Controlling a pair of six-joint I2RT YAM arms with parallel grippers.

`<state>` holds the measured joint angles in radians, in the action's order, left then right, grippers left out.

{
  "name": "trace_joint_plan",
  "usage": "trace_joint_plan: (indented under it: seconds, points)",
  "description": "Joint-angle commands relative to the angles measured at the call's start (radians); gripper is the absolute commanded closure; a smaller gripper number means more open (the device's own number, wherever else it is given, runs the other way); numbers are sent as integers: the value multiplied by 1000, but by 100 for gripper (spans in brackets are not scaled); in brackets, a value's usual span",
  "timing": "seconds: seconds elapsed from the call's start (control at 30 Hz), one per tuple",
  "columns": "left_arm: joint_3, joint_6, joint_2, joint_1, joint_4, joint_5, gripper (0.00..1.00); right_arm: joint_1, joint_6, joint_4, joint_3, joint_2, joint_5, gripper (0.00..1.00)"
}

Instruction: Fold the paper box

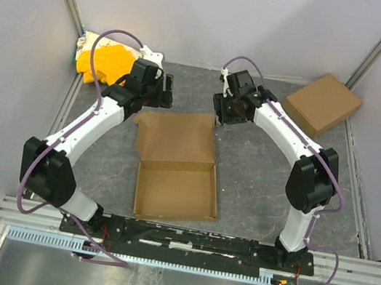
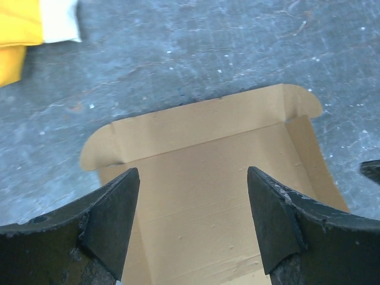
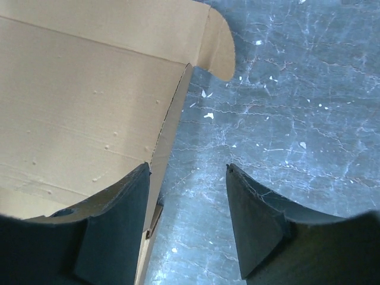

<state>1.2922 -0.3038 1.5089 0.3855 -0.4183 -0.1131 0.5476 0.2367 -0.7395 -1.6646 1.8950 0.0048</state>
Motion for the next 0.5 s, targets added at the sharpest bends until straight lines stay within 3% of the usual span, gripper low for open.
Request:
trace_joint_plan:
  seconds: [0.0,0.47]
  points:
    - [18,75,-44,-31,-133,-68,20,-15,-22,-106,-119,44,-33,38]
    - [-2,101,116,-76,-228,32,26,-21,-30,-270,-322,234,-129,46]
